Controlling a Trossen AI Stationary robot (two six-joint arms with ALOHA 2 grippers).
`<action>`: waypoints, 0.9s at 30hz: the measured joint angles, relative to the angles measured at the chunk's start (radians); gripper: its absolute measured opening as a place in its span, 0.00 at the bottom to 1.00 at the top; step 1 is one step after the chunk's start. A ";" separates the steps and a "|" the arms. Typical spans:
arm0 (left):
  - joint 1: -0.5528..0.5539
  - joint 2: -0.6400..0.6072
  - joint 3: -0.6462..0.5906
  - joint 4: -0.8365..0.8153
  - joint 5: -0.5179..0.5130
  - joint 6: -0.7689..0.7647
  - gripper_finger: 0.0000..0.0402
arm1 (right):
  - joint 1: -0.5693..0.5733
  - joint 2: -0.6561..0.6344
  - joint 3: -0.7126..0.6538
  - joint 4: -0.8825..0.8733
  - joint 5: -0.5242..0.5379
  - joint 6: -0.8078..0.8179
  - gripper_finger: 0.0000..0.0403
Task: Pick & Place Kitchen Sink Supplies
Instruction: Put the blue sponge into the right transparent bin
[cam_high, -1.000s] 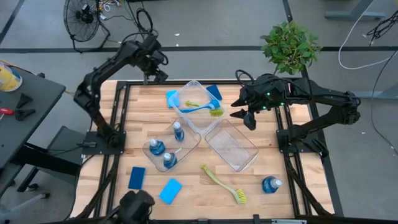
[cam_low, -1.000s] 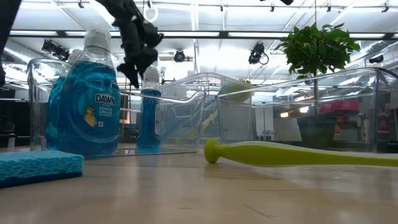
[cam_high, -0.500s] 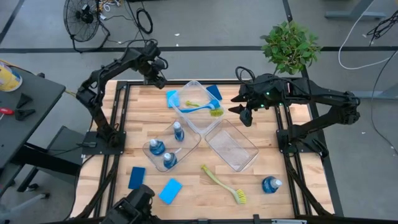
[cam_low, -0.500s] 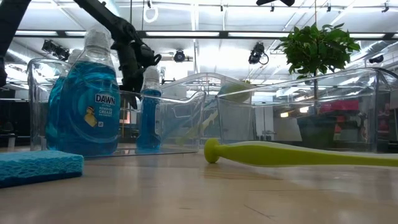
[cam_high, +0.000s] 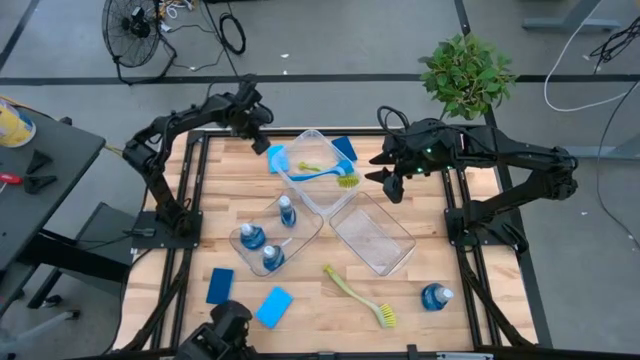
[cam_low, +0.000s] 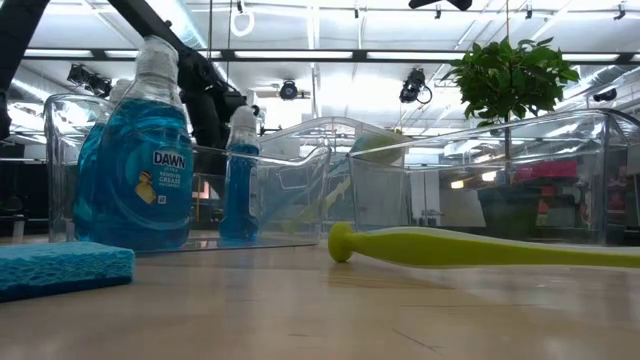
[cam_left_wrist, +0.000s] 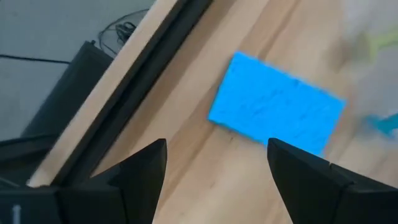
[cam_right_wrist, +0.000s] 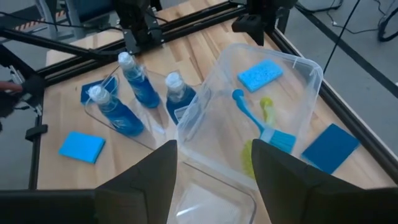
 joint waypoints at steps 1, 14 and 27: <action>0.003 0.000 -0.017 0.018 -0.003 0.020 0.70 | 0.000 0.000 0.000 0.001 0.000 0.007 0.52; 0.003 0.000 -0.123 0.140 0.058 0.026 0.70 | 0.000 0.000 0.000 0.018 0.000 0.031 0.52; 0.003 0.065 -0.123 0.199 0.058 -0.052 0.70 | 0.000 0.000 0.000 0.021 0.000 0.049 0.52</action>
